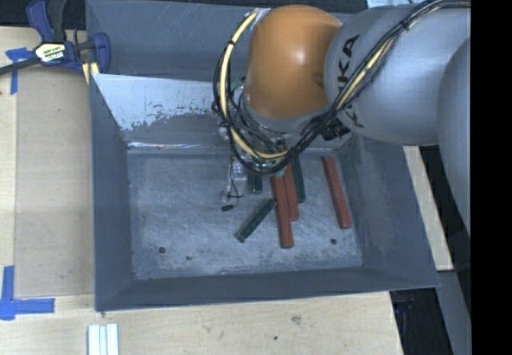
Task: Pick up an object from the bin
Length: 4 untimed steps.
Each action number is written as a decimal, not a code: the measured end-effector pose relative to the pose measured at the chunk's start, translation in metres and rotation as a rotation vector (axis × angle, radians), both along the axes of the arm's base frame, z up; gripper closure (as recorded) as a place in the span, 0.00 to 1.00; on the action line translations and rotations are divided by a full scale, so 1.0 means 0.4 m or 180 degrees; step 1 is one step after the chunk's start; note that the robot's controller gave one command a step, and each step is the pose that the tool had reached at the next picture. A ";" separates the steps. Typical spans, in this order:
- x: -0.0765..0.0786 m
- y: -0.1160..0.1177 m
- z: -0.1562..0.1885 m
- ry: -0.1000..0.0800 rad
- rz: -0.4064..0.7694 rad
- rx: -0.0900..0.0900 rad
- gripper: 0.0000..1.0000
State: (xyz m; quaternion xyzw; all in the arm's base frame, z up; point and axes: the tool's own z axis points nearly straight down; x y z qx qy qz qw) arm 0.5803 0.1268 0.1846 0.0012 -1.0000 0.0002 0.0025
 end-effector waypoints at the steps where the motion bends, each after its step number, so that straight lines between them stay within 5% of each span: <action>1: 0.005 -0.001 0.012 -0.0026 -0.0007 0.0004 0.00; 2: -0.019 -0.063 -0.106 -0.0036 0.1094 0.0005 0.00; 3: -0.003 -0.193 -0.121 -0.0028 0.1517 0.0001 0.00; 4: -0.085 -0.244 -0.144 -0.0034 0.1973 -0.0002 0.00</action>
Offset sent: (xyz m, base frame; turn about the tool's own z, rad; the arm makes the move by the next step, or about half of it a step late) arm -0.0236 -0.0652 -0.1146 -0.8398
